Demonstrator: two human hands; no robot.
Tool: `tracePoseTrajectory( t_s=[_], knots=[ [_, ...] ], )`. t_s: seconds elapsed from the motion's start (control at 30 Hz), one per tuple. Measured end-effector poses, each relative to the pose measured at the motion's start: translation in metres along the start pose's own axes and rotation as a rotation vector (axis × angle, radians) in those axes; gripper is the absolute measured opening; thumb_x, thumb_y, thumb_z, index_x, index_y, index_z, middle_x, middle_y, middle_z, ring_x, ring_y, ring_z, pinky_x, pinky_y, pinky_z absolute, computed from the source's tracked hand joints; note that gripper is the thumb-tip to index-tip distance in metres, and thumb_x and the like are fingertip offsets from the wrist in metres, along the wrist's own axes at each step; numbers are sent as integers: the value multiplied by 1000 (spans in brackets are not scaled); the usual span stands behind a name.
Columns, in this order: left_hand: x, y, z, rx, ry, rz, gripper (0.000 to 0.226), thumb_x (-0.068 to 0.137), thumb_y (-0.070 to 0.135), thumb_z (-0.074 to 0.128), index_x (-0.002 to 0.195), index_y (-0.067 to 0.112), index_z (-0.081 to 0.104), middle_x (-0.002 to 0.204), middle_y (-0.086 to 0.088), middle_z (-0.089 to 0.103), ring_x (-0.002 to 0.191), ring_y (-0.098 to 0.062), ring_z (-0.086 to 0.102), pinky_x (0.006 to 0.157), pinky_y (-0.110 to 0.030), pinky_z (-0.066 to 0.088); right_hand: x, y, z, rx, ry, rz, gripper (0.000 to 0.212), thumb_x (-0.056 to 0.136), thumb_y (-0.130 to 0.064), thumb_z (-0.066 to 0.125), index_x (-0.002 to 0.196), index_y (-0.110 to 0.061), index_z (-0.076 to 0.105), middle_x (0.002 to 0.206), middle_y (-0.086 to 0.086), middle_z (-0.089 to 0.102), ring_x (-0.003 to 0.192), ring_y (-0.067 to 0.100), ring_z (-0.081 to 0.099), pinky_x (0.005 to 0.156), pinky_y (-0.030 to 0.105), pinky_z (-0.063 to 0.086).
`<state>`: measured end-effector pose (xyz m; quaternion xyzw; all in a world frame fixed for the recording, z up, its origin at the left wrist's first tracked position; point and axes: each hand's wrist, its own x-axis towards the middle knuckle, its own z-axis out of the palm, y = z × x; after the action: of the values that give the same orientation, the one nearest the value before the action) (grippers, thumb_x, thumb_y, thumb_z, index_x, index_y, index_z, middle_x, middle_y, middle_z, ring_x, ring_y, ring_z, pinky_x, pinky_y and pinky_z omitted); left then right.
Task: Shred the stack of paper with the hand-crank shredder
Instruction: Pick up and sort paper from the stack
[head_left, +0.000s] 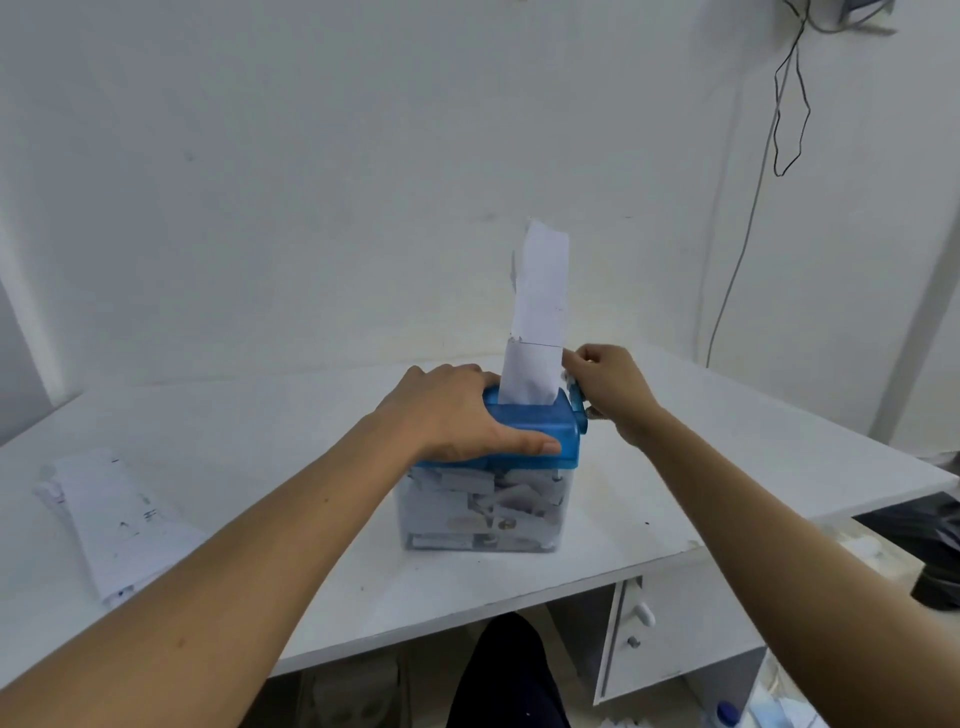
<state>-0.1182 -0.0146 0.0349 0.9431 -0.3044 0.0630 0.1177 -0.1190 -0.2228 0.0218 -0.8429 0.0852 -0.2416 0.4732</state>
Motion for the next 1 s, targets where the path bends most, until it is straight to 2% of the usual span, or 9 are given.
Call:
tracePoseTrajectory(
  t_s=[0.1,0.2,0.3,0.4,0.6,0.7,0.8,0.93,1.0],
  knots=[
    [1,1,1,16,16,6,68,64,100,47,111,51,52,100,21,57,92,-9,55,89,-36,39,1,2,3,-22,63,-10,43,98,-38,61,67,-10,49,57,-7,56,39,3,44,45,18,38],
    [1,1,2,28,30,7,72,64,101,44,112,49,54,100,19,58,90,-8,55,87,-36,39,1,5,3,-86,-1,48,46,98,-35,61,61,-11,47,52,-4,51,42,8,42,46,22,38],
    [2,0,4,42,41,-14,78,61,103,40,110,45,57,97,19,59,88,-7,56,89,-37,41,-18,31,15,-133,-200,236,33,97,-10,54,64,-8,54,55,5,53,46,14,42,46,23,35],
    [2,1,6,51,57,-36,81,59,105,37,108,44,58,91,21,57,86,-6,55,87,-37,41,-47,53,25,62,-183,330,29,91,-1,47,63,-9,51,51,5,50,43,14,37,45,24,29],
    [2,2,6,52,40,-77,89,54,108,37,115,47,59,98,20,62,90,-11,58,84,-37,41,-83,54,28,79,-3,256,42,101,-20,50,63,-5,60,52,5,61,44,13,50,49,25,41],
    [3,2,5,61,21,-76,94,53,109,34,124,51,56,105,20,64,94,-13,59,83,-37,41,-106,46,16,87,-31,233,46,104,-27,45,69,-4,64,52,4,62,41,10,52,47,23,43],
    [2,3,3,66,-3,-77,93,54,108,35,130,56,51,113,18,63,100,-15,59,85,-37,41,-128,35,1,121,-62,187,52,104,-37,44,68,-5,63,50,4,58,41,11,47,43,21,39],
    [-1,5,-4,55,-44,-57,88,62,103,41,135,54,48,122,17,61,105,-15,57,92,-38,43,-128,4,-28,110,-168,31,54,94,-47,62,56,-8,56,46,5,51,39,16,42,43,24,38],
    [-1,6,-7,42,-61,-43,86,66,100,44,138,52,47,124,16,59,107,-15,55,98,-39,42,-113,-6,-33,81,-170,-34,58,90,-49,66,57,-2,55,43,5,46,36,15,39,46,26,40]
  ],
)
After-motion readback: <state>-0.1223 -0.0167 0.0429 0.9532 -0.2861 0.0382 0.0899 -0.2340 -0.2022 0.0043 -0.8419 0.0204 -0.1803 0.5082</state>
